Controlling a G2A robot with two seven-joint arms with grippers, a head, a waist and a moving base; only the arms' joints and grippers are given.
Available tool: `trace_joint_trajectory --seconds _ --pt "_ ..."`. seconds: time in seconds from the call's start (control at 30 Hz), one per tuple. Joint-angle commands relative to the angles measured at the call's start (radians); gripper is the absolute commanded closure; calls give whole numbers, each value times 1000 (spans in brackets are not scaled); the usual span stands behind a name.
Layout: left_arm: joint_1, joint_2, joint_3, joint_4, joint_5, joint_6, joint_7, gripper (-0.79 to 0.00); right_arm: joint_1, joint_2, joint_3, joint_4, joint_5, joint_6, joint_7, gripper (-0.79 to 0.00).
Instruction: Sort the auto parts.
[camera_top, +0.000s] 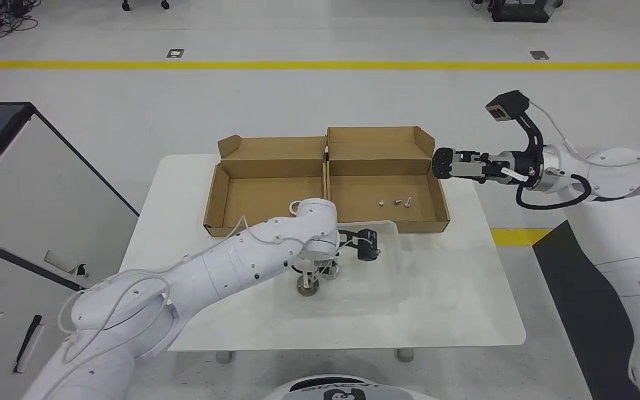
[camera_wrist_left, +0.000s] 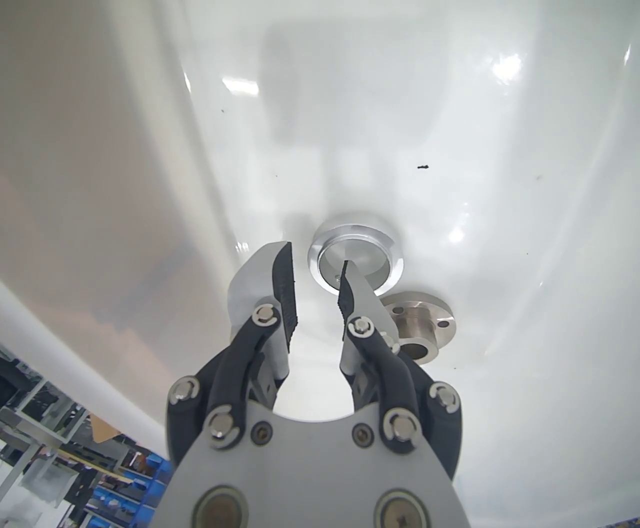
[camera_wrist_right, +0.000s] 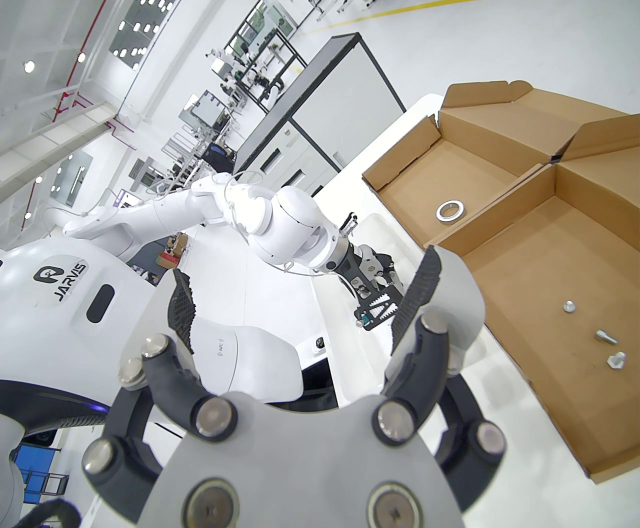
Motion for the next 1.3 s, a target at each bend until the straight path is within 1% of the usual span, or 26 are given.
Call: trace_joint_trajectory --seconds 0.0,0.3,0.63,0.73,0.77,0.8,0.83,0.87,1.1,1.27 --pt "1 -4 0 10 3 -3 3 -225 0 0 0 0 0 0 0 -785" --pt "4 -23 -2 50 -6 -28 3 -228 0 0 0 0 0 0 0 -785" --pt "5 -32 -4 69 4 -28 4 -228 0 0 0 0 0 0 0 -785" --pt "8 -36 5 75 6 -30 5 -209 0 0 0 0 0 0 0 -785" --pt "8 -38 7 77 4 -30 5 -197 0 0 0 0 0 0 0 -785" --pt "8 -39 9 78 4 -30 6 -166 0 0 0 0 0 0 0 -785" --pt "7 -40 10 79 3 -31 6 -108 0 0 0 0 0 0 0 -785" --pt "6 -41 11 80 2 -30 6 0 0 0 0 0 0 0 0 -785" --pt "3 -40 -6 65 1 -18 -5 0 0 0 0 0 0 0 0 -785" --pt "-22 -23 -38 9 -35 4 -29 0 0 0 0 0 0 0 0 -785"
